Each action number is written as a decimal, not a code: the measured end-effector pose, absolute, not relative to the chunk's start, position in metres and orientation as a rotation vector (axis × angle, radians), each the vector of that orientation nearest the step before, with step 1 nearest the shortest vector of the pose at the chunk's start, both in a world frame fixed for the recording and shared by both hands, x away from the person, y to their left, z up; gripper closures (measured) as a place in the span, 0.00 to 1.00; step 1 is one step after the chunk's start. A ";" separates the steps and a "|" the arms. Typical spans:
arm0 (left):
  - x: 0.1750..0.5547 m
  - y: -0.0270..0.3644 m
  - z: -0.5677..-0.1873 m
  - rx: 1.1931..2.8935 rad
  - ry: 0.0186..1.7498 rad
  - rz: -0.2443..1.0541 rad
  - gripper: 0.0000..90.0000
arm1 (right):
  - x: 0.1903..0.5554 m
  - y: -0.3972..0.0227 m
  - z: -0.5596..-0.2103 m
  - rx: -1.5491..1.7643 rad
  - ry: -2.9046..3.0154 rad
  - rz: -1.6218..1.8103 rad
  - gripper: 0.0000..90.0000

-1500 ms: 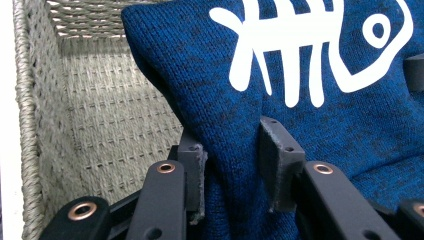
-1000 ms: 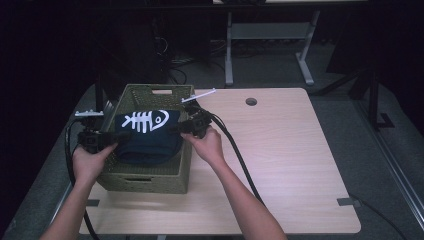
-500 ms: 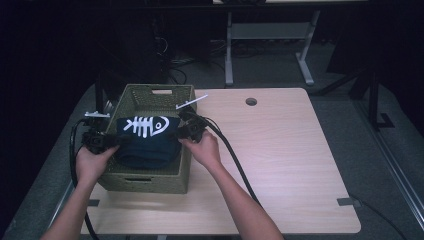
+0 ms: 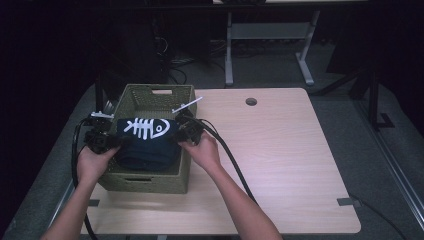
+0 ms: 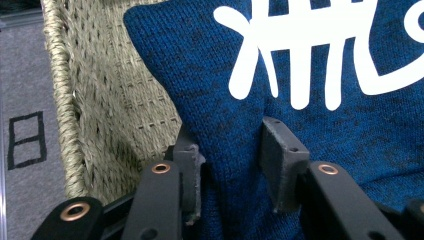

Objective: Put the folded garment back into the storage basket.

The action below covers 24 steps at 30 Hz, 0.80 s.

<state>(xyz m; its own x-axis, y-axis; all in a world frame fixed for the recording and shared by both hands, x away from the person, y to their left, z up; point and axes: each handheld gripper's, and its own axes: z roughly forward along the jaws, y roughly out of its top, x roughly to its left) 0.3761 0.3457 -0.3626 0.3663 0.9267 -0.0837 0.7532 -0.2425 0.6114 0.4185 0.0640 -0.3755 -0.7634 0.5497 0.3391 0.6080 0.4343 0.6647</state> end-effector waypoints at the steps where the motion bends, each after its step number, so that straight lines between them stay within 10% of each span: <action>1: 0.377 0.346 -0.363 2.056 1.459 0.404 0.65 | 0.418 0.065 -0.376 -1.050 -2.613 -1.248 0.75; 7: 0.378 0.351 -0.364 2.026 1.499 0.443 0.57 | 0.410 0.075 -0.369 -1.068 -2.784 -1.204 0.49; 24: 0.366 0.342 -0.349 1.962 1.392 0.462 0.51 | 0.417 0.033 -0.348 -1.084 -2.527 -1.406 0.49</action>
